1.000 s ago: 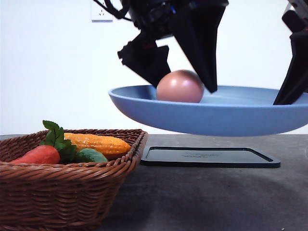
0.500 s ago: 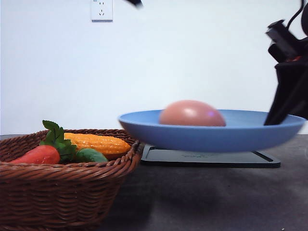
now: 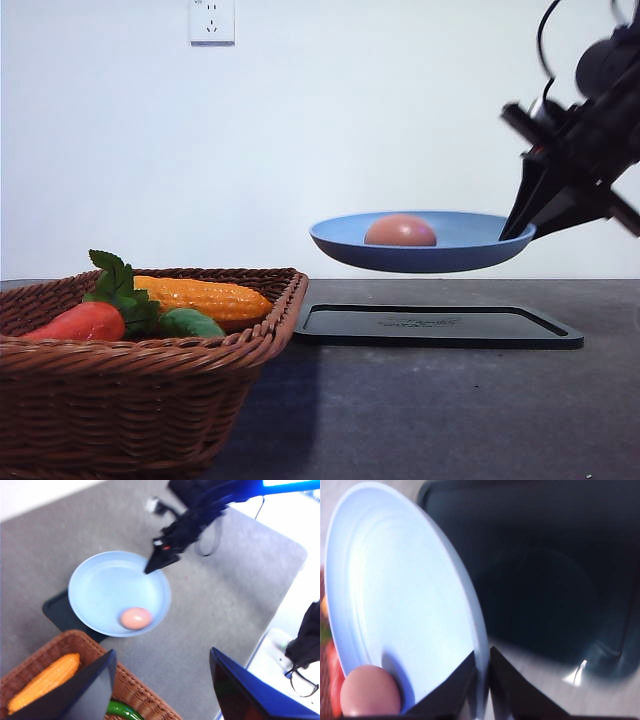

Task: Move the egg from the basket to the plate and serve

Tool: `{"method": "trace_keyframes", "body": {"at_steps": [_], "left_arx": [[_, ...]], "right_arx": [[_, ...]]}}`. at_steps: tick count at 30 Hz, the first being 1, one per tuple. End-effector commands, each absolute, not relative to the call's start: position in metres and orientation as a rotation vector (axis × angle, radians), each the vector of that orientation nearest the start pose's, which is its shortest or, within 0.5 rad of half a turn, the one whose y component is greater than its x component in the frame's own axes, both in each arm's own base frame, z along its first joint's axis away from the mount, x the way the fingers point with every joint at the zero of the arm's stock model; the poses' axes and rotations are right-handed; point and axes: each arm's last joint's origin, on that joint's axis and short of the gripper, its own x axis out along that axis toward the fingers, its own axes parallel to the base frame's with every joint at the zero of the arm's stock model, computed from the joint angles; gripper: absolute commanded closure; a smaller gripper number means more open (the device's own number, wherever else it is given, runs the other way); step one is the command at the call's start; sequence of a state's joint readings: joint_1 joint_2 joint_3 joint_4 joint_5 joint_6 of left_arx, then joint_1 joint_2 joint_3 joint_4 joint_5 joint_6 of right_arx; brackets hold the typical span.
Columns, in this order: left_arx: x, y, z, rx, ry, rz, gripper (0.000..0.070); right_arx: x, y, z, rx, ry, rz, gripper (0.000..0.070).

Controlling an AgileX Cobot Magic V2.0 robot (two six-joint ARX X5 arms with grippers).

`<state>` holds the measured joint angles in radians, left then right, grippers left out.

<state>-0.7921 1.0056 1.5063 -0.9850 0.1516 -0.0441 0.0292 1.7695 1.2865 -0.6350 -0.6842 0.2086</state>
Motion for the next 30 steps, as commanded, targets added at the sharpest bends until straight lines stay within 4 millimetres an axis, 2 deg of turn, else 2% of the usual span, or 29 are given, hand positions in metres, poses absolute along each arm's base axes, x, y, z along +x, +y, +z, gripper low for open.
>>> {"method": "trace_keyframes", "body": {"at_steps": [1,5,11,16,25,30], "left_arx": [[0.100,-0.109,0.459,0.118,0.467,-0.915,0.0324],[0.098,-0.106,0.460,0.115,0.461,-0.911,0.0324],[0.099,-0.107,0.458,0.121,0.480,-0.902,0.0324],[0.100,-0.107,0.457,0.124,0.483,-0.895,0.0324],[0.100,-0.108,0.457,0.122,0.486,-0.891,0.0324],[0.103,-0.111,0.455,0.127,0.497,-0.889,0.0324]], "right_arx": [[0.373,0.028,0.215,0.570,1.155,0.523,0.0700],[0.400,0.027,0.200,0.591,1.174,0.506,0.0700],[0.422,0.027,0.177,0.616,1.216,0.476,0.0700],[0.425,0.027,0.164,0.619,1.252,0.437,0.0700],[0.425,0.024,0.163,0.598,1.249,0.397,0.0694],[0.425,0.023,0.163,0.601,1.254,0.393,0.0505]]}}
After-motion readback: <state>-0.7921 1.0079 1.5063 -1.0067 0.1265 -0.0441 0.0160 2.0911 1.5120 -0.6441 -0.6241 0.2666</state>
